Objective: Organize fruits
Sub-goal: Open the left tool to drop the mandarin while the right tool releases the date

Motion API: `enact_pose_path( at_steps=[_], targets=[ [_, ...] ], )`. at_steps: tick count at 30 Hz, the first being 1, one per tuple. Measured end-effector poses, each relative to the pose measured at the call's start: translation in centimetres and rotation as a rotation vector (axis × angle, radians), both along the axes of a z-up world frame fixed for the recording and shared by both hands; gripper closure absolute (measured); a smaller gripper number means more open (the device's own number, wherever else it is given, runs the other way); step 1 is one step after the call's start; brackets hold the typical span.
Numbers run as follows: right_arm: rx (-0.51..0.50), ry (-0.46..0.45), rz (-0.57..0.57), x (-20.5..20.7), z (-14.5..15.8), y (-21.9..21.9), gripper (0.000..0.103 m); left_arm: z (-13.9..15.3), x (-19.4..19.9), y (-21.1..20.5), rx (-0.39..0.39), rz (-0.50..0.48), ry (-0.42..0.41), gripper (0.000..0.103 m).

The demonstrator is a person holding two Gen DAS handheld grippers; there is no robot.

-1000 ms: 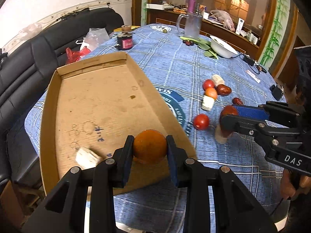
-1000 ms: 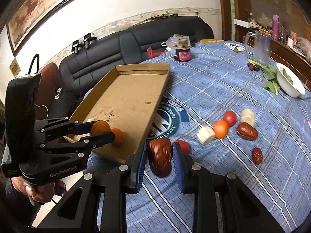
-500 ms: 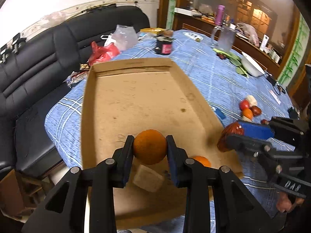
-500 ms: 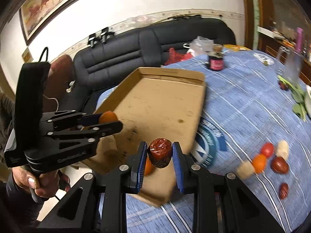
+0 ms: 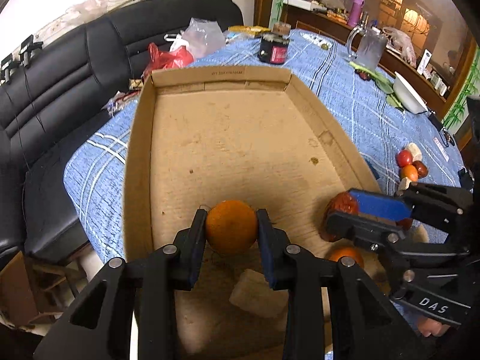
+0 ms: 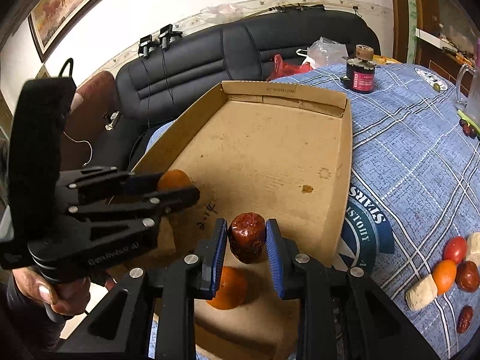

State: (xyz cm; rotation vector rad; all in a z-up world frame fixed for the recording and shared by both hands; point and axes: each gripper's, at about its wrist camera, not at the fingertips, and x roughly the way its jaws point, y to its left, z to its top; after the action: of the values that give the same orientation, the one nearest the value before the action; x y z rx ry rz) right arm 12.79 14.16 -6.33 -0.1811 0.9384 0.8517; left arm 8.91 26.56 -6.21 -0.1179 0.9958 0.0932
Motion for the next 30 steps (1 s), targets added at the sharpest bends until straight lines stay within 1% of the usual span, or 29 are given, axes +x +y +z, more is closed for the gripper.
enact_pose_path(
  at_steps=[2,6,7,9,11,13,15,21,30],
  targets=[
    [-0.005,0.010,0.003,0.2,-0.1,0.2,0.075,-0.5,0.2,0.0,-0.001,0.004,0.019,0.073],
    [-0.021,0.037,0.010,0.7,-1.1,0.9,0.074,-0.7,0.2,-0.3,0.024,0.004,0.027,0.072],
    [-0.023,0.043,0.011,0.8,-1.3,1.0,0.074,-0.7,0.2,-0.4,0.025,0.004,0.030,0.070],
    [-0.023,0.047,0.009,0.8,-1.4,0.9,0.074,-0.6,0.2,-0.5,0.019,-0.001,0.031,0.064],
    [-0.012,0.053,0.007,0.7,-1.3,0.7,0.074,-0.4,0.1,-0.5,0.019,0.005,0.029,0.047],
    [-0.001,0.052,0.004,0.5,-0.9,0.3,0.073,-0.2,-0.1,-0.3,0.013,0.017,0.023,0.040],
    [0.012,0.045,-0.002,0.2,-0.2,-0.3,0.073,0.2,-0.4,-0.2,0.004,0.023,0.017,0.040],
    [0.043,0.008,-0.036,-1.3,2.1,-3.2,0.071,1.6,-1.3,-1.3,0.016,0.010,-0.016,0.040],
    [0.034,-0.016,-0.150,-3.0,3.4,-10.0,0.068,3.2,-2.0,-5.3,0.027,-0.071,-0.052,0.040]
  ],
)
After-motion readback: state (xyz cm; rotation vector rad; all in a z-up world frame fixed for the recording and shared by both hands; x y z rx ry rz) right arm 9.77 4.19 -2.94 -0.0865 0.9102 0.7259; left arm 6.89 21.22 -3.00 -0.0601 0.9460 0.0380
